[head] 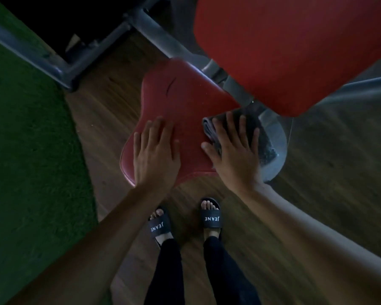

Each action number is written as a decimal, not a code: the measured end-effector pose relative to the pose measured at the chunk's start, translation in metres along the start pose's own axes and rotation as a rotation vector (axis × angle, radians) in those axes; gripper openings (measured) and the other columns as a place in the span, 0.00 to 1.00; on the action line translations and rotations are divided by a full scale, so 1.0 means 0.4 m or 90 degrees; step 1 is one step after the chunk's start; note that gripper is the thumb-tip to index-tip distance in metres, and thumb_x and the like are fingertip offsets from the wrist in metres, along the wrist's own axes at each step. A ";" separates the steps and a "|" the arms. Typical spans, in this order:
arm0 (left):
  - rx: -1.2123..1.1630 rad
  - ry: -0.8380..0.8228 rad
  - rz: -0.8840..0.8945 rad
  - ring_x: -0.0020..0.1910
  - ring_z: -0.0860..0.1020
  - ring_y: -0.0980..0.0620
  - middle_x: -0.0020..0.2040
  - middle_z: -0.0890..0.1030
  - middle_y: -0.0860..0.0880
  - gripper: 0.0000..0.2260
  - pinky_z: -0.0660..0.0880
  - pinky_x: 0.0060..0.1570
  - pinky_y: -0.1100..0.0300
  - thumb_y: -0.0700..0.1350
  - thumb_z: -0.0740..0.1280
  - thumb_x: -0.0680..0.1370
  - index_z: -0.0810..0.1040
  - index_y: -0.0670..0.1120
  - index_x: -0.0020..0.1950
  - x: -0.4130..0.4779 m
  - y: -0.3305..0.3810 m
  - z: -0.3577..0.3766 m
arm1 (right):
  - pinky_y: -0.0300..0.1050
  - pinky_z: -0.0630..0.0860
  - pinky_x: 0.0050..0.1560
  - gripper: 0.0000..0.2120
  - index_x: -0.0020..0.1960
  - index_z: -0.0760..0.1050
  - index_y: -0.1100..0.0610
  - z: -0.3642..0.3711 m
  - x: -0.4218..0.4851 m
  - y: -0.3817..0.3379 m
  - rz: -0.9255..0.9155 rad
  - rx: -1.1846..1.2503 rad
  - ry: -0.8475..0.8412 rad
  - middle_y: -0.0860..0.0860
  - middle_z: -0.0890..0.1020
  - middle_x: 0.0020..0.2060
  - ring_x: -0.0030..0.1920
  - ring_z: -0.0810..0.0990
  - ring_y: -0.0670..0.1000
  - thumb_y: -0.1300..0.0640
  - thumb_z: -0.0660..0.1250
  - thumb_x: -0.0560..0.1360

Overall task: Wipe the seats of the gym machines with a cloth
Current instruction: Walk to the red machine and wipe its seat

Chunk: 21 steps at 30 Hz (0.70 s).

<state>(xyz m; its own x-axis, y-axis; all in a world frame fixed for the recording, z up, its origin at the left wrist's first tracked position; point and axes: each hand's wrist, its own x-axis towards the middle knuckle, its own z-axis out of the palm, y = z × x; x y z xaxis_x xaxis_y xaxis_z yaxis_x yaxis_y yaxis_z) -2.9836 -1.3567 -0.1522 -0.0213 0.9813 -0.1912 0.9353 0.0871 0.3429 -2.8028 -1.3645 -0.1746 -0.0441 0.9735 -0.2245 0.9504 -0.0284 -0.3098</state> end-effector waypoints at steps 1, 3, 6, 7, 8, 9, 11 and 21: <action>0.005 -0.001 0.016 0.77 0.60 0.44 0.77 0.64 0.47 0.20 0.53 0.76 0.44 0.50 0.58 0.83 0.66 0.49 0.75 0.015 -0.015 0.008 | 0.64 0.43 0.77 0.33 0.79 0.56 0.48 0.012 -0.003 0.004 -0.001 -0.021 0.013 0.52 0.55 0.80 0.80 0.49 0.58 0.33 0.45 0.79; 0.022 0.006 0.053 0.77 0.59 0.45 0.77 0.64 0.47 0.21 0.53 0.76 0.44 0.51 0.57 0.83 0.65 0.49 0.76 0.031 -0.042 0.013 | 0.65 0.47 0.77 0.35 0.79 0.56 0.47 0.018 0.025 0.011 0.011 -0.043 0.044 0.51 0.56 0.80 0.80 0.51 0.57 0.31 0.42 0.79; 0.026 0.016 0.073 0.78 0.57 0.45 0.78 0.61 0.47 0.22 0.52 0.76 0.47 0.52 0.55 0.84 0.63 0.49 0.77 0.040 -0.065 0.015 | 0.65 0.47 0.77 0.32 0.80 0.53 0.47 0.016 0.099 -0.028 0.095 -0.037 0.065 0.51 0.55 0.80 0.80 0.49 0.57 0.34 0.39 0.81; 0.023 0.015 0.068 0.79 0.56 0.46 0.79 0.60 0.47 0.22 0.51 0.76 0.48 0.52 0.54 0.84 0.62 0.48 0.78 0.042 -0.068 0.016 | 0.64 0.47 0.77 0.31 0.80 0.52 0.47 0.020 0.100 -0.051 0.098 -0.034 0.065 0.51 0.55 0.80 0.80 0.49 0.56 0.36 0.39 0.82; 0.023 0.016 0.067 0.79 0.55 0.47 0.79 0.60 0.47 0.22 0.50 0.76 0.50 0.52 0.53 0.84 0.62 0.48 0.78 0.042 -0.069 0.020 | 0.63 0.47 0.77 0.29 0.80 0.52 0.47 0.028 0.076 -0.068 0.067 -0.038 0.062 0.51 0.54 0.80 0.80 0.49 0.56 0.37 0.39 0.83; 0.027 0.021 0.070 0.79 0.55 0.47 0.79 0.61 0.46 0.22 0.50 0.77 0.50 0.51 0.52 0.84 0.62 0.48 0.78 0.042 -0.068 0.025 | 0.62 0.48 0.78 0.28 0.80 0.52 0.47 0.034 0.030 -0.078 0.015 -0.051 0.045 0.50 0.54 0.80 0.80 0.50 0.55 0.39 0.39 0.83; 0.033 0.032 0.072 0.79 0.56 0.46 0.78 0.62 0.46 0.21 0.51 0.77 0.49 0.51 0.53 0.84 0.63 0.47 0.77 0.039 -0.064 0.033 | 0.59 0.49 0.78 0.27 0.80 0.51 0.47 0.038 -0.080 -0.048 -0.055 -0.075 -0.003 0.49 0.53 0.80 0.80 0.49 0.53 0.41 0.39 0.84; 0.065 0.047 0.061 0.79 0.57 0.46 0.78 0.62 0.45 0.22 0.53 0.77 0.47 0.50 0.53 0.84 0.62 0.47 0.77 0.037 -0.059 0.040 | 0.59 0.51 0.78 0.25 0.80 0.54 0.48 0.031 -0.054 -0.033 0.029 -0.060 0.029 0.49 0.56 0.80 0.80 0.51 0.53 0.45 0.46 0.84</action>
<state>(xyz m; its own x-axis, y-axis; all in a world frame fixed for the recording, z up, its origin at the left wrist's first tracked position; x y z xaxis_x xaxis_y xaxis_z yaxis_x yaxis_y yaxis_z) -3.0005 -1.3468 -0.1778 0.0478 0.9946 -0.0917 0.9651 -0.0224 0.2608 -2.8181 -1.3880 -0.1772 0.0117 0.9812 -0.1927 0.9758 -0.0533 -0.2120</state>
